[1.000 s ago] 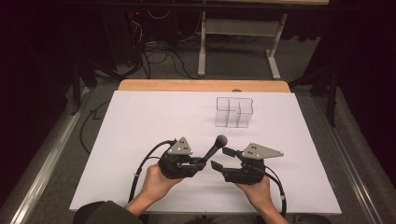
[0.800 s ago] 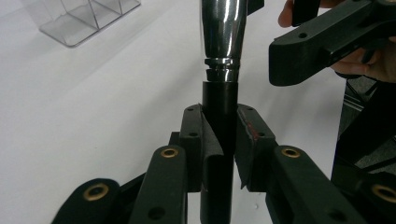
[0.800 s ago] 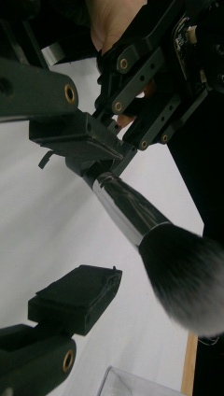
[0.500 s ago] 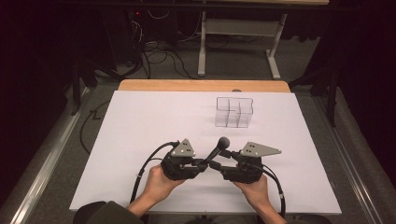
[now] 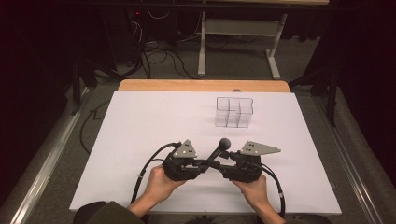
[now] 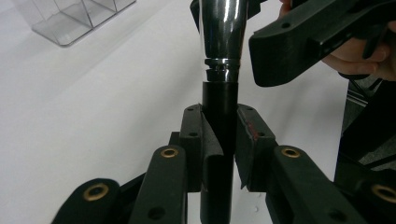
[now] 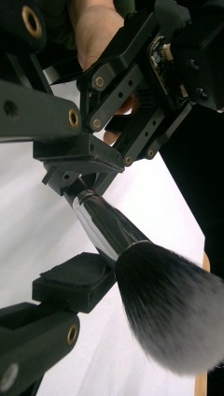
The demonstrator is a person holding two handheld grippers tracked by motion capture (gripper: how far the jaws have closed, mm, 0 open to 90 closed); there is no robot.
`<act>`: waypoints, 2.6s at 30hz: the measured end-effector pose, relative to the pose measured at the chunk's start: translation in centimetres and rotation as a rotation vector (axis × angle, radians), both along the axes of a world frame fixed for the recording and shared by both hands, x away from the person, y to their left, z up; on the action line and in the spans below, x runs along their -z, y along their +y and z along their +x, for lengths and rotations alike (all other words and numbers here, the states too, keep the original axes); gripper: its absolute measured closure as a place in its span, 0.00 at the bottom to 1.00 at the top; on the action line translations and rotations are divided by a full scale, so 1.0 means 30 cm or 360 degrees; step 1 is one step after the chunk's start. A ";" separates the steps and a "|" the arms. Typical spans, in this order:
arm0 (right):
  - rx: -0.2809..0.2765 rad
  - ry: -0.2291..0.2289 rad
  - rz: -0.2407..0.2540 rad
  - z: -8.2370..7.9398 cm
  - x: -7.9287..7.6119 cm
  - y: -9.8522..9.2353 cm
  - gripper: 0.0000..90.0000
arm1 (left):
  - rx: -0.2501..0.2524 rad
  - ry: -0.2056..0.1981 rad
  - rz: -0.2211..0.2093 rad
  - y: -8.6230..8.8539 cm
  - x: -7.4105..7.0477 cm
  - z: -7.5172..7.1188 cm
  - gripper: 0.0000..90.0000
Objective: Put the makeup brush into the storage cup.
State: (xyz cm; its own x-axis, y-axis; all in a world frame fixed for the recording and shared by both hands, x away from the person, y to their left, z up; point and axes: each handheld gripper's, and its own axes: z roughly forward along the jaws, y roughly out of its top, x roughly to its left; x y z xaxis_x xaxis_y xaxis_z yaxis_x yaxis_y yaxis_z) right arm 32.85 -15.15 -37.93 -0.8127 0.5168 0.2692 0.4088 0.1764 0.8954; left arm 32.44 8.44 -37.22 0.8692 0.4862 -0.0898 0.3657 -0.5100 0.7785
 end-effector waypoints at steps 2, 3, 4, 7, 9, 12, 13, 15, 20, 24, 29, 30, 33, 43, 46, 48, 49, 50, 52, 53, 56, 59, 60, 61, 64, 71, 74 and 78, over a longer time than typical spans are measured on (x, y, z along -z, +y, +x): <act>0.0001 0.0013 0.0015 0.001 0.001 0.000 0.57 | -0.0002 -0.0006 0.0007 -0.002 0.000 -0.002 0.82; 0.0003 0.0014 0.0018 0.002 0.001 0.000 0.58 | -0.0003 -0.0008 0.0008 -0.003 0.001 -0.003 0.82; 0.0006 0.0020 0.0017 0.001 0.001 0.001 0.58 | -0.0005 -0.0012 0.0011 -0.004 0.001 -0.003 0.82; 0.0010 0.0029 0.0024 0.004 0.003 0.001 0.60 | -0.0005 -0.0012 0.0014 -0.005 0.002 -0.003 0.82; 0.0009 0.0029 0.0030 0.005 0.004 0.000 0.60 | -0.0004 -0.0012 0.0015 -0.006 0.002 -0.003 0.82; 0.0016 0.0030 0.0030 0.003 0.003 0.001 0.61 | -0.0005 -0.0011 0.0013 -0.007 0.002 -0.005 0.82; 0.0017 0.0030 0.0032 0.002 0.002 0.001 0.62 | 0.0000 -0.0013 0.0018 -0.007 0.002 -0.005 0.82; 0.0020 0.0029 0.0037 0.001 0.002 0.001 0.62 | 0.0002 -0.0013 0.0019 -0.007 0.002 -0.004 0.82; 0.0025 0.0037 0.0045 0.002 0.003 -0.001 0.65 | 0.0003 -0.0015 0.0017 -0.009 0.004 -0.005 0.82; 0.0023 0.0043 0.0055 0.002 0.003 -0.002 0.67 | 0.0004 -0.0019 0.0023 -0.011 0.004 -0.006 0.82; 0.0017 0.0049 0.0061 0.003 0.003 -0.002 0.68 | 0.0008 -0.0027 0.0032 -0.012 0.005 -0.007 0.82; 0.0016 0.0050 0.0063 0.003 0.003 -0.003 0.68 | 0.0007 -0.0028 0.0030 -0.013 0.006 -0.008 0.82; 0.0013 0.0054 0.0069 0.003 0.003 -0.003 0.69 | 0.0011 -0.0032 0.0034 -0.013 0.006 -0.009 0.82; 0.0004 0.0084 0.0104 0.005 0.004 -0.007 0.74 | 0.0021 -0.0040 0.0035 -0.015 0.008 -0.011 0.82; 0.0000 0.0094 0.0116 0.008 0.005 -0.008 0.76 | 0.0021 -0.0045 0.0035 -0.016 0.009 -0.011 0.82; -0.0006 0.0100 0.0121 0.010 0.006 -0.009 0.76 | 0.0023 -0.0047 0.0035 -0.016 0.009 -0.012 0.82; -0.0008 0.0105 0.0124 0.009 0.005 -0.010 0.77 | 0.0026 -0.0049 0.0039 -0.015 0.008 -0.012 0.82; -0.0012 0.0107 0.0127 0.009 0.005 -0.010 0.77 | 0.0027 -0.0050 0.0038 -0.016 0.009 -0.012 0.82; -0.0023 0.0110 0.0136 0.011 0.005 -0.012 0.78 | 0.0029 -0.0055 0.0037 -0.016 0.009 -0.013 0.82; -0.0032 0.0121 0.0148 0.012 0.005 -0.013 0.79 | 0.0031 -0.0057 0.0035 -0.016 0.009 -0.014 0.82; -0.0044 0.0135 0.0165 0.014 0.005 -0.014 0.80 | 0.0031 -0.0060 0.0026 -0.018 0.010 -0.014 0.82; -0.0057 0.0160 0.0190 0.017 0.005 -0.016 0.80 | 0.0037 -0.0070 0.0027 -0.016 0.009 -0.015 0.82; -0.0057 0.0169 0.0198 0.018 0.006 -0.018 0.81 | 0.0038 -0.0073 0.0025 -0.015 0.009 -0.016 0.82; -0.0059 0.0173 0.0202 0.019 0.006 -0.018 0.81 | 0.0040 -0.0076 0.0026 -0.015 0.009 -0.016 0.82; -0.0064 0.0163 0.0196 0.016 0.004 -0.017 0.81 | 0.0059 -0.0087 0.0017 -0.016 0.010 -0.018 0.78; -0.0059 0.0139 0.0185 0.016 -0.002 -0.023 0.81 | 0.0048 -0.0104 0.0007 -0.018 0.005 -0.026 0.54; -0.0050 0.0132 0.0180 0.017 -0.005 -0.029 0.81 | 0.0049 -0.0118 -0.0010 -0.015 -0.001 -0.032 0.48; -0.0045 0.0125 0.0168 0.018 -0.005 -0.032 0.81 | 0.0028 -0.0148 -0.0020 -0.010 -0.009 -0.044 0.42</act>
State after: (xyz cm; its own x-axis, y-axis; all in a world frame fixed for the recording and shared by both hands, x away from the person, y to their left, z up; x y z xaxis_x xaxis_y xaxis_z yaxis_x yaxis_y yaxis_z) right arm 33.38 -16.11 -37.78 -0.8008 0.4594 0.3843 0.4748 0.0956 0.8749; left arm 31.13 8.15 -36.96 0.8825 0.4701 -0.0140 0.2825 -0.5060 0.8150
